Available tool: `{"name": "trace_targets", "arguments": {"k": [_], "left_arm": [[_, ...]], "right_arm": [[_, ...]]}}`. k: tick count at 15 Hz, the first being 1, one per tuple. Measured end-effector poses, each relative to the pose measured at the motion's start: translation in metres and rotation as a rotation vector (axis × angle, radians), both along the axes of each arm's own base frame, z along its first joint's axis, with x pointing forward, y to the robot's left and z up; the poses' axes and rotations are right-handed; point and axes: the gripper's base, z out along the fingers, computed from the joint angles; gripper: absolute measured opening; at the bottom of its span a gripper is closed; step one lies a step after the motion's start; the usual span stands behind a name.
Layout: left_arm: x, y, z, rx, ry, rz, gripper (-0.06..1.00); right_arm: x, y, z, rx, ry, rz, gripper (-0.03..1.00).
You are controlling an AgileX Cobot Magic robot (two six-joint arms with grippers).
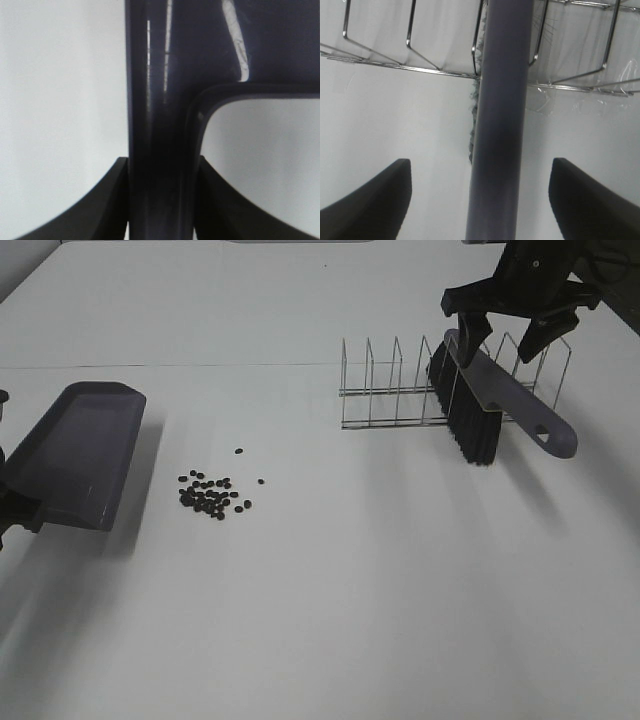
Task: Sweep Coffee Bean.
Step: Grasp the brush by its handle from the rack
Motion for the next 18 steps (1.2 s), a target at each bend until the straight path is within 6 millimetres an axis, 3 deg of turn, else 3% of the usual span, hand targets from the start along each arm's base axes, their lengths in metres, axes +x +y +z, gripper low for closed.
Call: {"name": "trace_targets", "arguments": {"k": [4, 7, 11, 13, 14, 15, 18], "left_arm": [[0.000, 0.000, 0.000, 0.001, 0.000, -0.001, 0.33], [0.000, 0.000, 0.000, 0.001, 0.000, -0.001, 0.33], [0.000, 0.000, 0.000, 0.001, 0.000, -0.001, 0.33], [0.000, 0.000, 0.000, 0.001, 0.000, -0.001, 0.33], [0.000, 0.000, 0.000, 0.001, 0.000, -0.001, 0.33], [0.000, 0.000, 0.000, 0.001, 0.000, -0.001, 0.33], [0.000, 0.000, 0.000, 0.001, 0.000, -0.001, 0.33]], "right_arm": [[0.014, 0.001, -0.041, -0.003, -0.003, 0.014, 0.72], [0.017, 0.002, -0.058, -0.004, 0.013, 0.014, 0.70], [0.019, 0.002, -0.060, -0.004, 0.003, 0.014, 0.66], [0.019, 0.001, -0.060, -0.011, 0.002, 0.012, 0.55], [0.019, -0.001, -0.060, -0.026, -0.002, -0.014, 0.40], [0.019, -0.003, -0.060, -0.044, 0.000, -0.036, 0.37], [0.017, -0.004, -0.060, -0.053, 0.024, -0.072, 0.36]]}}
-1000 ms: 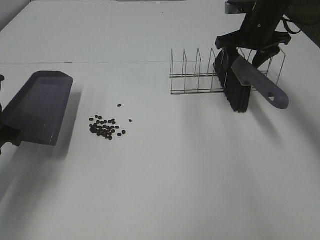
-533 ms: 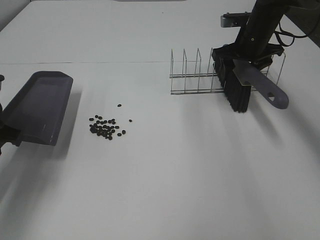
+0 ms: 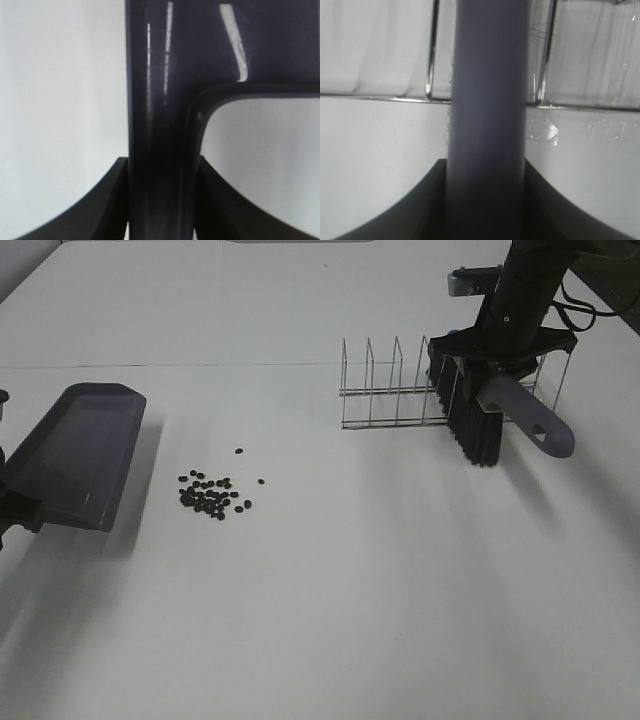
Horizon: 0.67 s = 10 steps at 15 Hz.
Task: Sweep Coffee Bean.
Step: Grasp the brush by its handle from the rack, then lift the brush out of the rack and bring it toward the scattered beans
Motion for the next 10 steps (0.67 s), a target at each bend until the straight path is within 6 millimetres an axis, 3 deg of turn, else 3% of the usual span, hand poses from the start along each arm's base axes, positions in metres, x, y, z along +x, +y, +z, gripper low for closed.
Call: {"name": "trace_targets", "arguments": {"k": [5, 7, 10], "left_arm": [[0.000, 0.000, 0.000, 0.000, 0.000, 0.000, 0.33], [0.000, 0.000, 0.000, 0.000, 0.000, 0.000, 0.33], [0.000, 0.000, 0.000, 0.000, 0.000, 0.000, 0.33]], "right_arm": [[-0.006, 0.000, 0.007, -0.006, 0.045, -0.004, 0.36], [-0.010, -0.001, 0.027, -0.004, 0.028, -0.006, 0.36], [-0.022, -0.004, 0.075, -0.012, -0.030, -0.015, 0.36]]}}
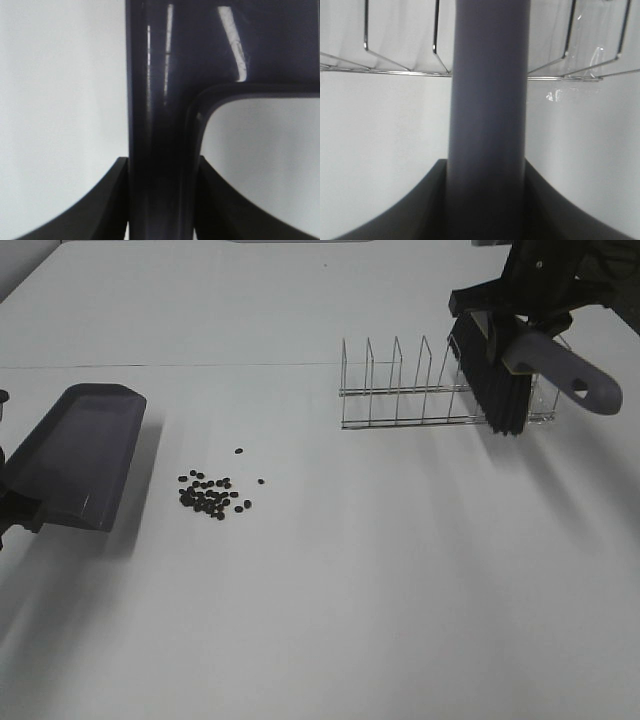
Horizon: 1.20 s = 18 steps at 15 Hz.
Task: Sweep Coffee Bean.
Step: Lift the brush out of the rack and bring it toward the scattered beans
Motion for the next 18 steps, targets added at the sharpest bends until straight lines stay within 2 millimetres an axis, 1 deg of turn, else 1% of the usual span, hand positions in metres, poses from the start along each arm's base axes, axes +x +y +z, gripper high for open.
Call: {"name": "trace_targets", "arguments": {"k": [1, 2, 6, 8, 10, 12, 13, 14, 16, 17, 18], "left_arm": [[0.000, 0.000, 0.000, 0.001, 0.000, -0.001, 0.33], [0.000, 0.000, 0.000, 0.001, 0.000, -0.001, 0.33], [0.000, 0.001, 0.000, 0.007, -0.001, -0.006, 0.33], [0.000, 0.001, 0.000, 0.007, -0.001, -0.006, 0.33], [0.000, 0.001, 0.000, 0.007, -0.002, -0.007, 0.33], [0.000, 0.001, 0.000, 0.007, -0.002, -0.007, 0.33], [0.000, 0.001, 0.000, 0.007, -0.002, -0.007, 0.33], [0.000, 0.001, 0.000, 0.007, -0.002, -0.007, 0.33], [0.000, 0.001, 0.000, 0.010, -0.002, -0.009, 0.33], [0.000, 0.001, 0.000, 0.010, -0.002, -0.009, 0.33], [0.000, 0.001, 0.000, 0.012, -0.003, -0.011, 0.33]], "right_arm": [[-0.007, -0.001, 0.028, -0.004, -0.055, 0.000, 0.36], [-0.009, -0.002, 0.034, -0.007, -0.067, 0.001, 0.36], [-0.025, -0.003, 0.078, 0.002, -0.160, 0.000, 0.36], [-0.034, 0.001, 0.091, 0.058, -0.178, -0.002, 0.36], [-0.046, 0.004, 0.090, 0.103, -0.150, -0.003, 0.36], [-0.063, 0.004, 0.080, 0.124, -0.085, -0.008, 0.36], [-0.089, 0.002, 0.063, 0.114, 0.003, -0.002, 0.36], [-0.101, 0.001, 0.056, 0.107, 0.042, -0.004, 0.36], [-0.121, -0.001, 0.040, 0.105, 0.070, -0.006, 0.36], [-0.124, -0.001, 0.036, 0.106, 0.073, -0.006, 0.36], [-0.129, -0.001, 0.026, 0.114, 0.091, -0.011, 0.36]]}}
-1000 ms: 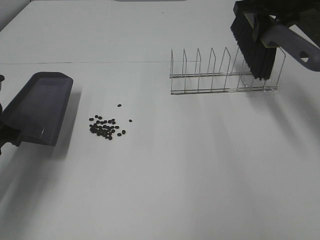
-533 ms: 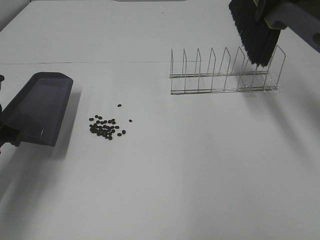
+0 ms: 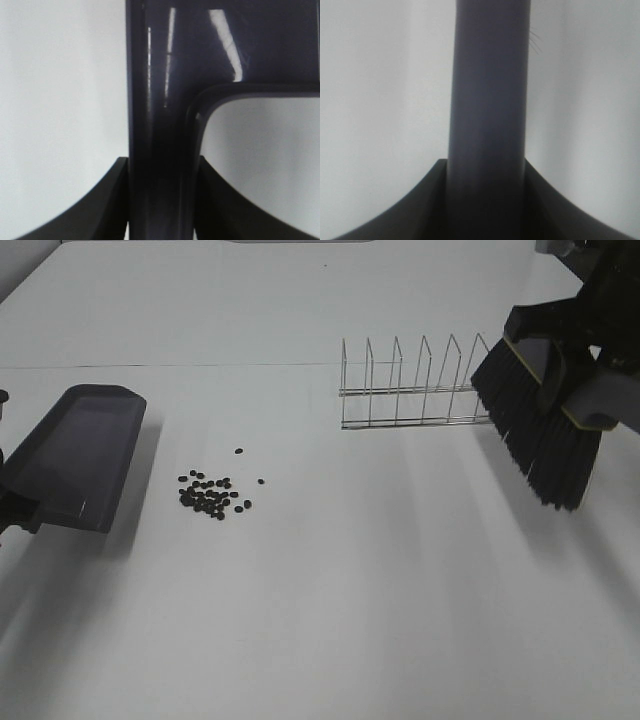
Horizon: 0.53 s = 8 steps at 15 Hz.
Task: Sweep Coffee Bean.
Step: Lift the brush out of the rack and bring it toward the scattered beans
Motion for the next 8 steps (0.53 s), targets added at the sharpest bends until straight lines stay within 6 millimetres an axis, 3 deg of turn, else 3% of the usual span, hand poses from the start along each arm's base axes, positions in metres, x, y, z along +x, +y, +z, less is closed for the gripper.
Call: {"name": "trace_targets", "arguments": {"k": [4, 5, 8], "left_arm": [[0.001, 0.000, 0.000, 0.003, -0.012, -0.019, 0.33], [0.003, -0.001, -0.001, 0.001, -0.021, -0.040, 0.33], [0.013, -0.002, -0.014, 0.022, 0.014, -0.066, 0.33]], "right_arm": [[-0.011, 0.003, -0.034, 0.001, 0.017, 0.003, 0.36], [-0.010, 0.010, -0.036, -0.018, 0.001, 0.026, 0.36], [-0.001, 0.058, -0.041, -0.128, -0.049, 0.120, 0.36]]}}
